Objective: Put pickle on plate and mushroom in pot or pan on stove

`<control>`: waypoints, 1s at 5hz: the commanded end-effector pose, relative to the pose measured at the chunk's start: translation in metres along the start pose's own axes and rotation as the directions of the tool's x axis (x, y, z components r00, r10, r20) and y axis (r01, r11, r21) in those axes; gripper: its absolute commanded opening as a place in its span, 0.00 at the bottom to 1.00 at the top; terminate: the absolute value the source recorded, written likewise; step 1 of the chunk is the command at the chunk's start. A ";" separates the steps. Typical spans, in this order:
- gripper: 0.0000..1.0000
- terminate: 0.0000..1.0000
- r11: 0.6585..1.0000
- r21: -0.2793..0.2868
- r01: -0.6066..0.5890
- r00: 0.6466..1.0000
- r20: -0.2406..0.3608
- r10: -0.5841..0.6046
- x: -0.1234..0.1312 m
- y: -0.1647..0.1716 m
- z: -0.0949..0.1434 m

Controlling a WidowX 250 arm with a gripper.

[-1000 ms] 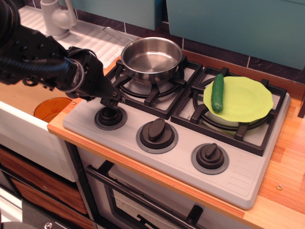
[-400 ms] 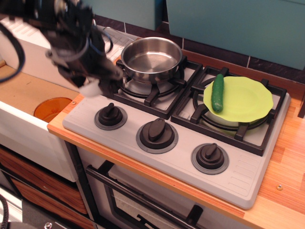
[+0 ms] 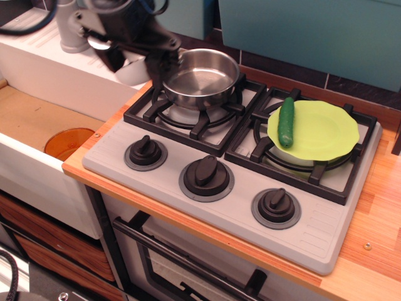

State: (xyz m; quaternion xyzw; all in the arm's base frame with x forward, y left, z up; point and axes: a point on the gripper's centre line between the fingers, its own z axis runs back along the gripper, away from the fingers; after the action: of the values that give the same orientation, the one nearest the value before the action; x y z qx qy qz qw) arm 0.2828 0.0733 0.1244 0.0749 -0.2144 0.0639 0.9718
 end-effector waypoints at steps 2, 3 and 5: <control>0.00 0.00 0.999 0.027 -0.019 0.997 0.072 0.017 0.073 -0.024 -0.020; 0.00 0.00 1.000 0.017 -0.019 0.997 0.078 0.017 0.086 -0.030 -0.030; 1.00 0.00 1.000 -0.003 0.015 0.998 0.064 -0.015 0.091 -0.032 -0.041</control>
State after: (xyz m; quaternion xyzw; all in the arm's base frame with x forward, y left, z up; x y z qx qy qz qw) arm 0.3746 0.0574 0.1039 0.0749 -0.2183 0.0569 0.9713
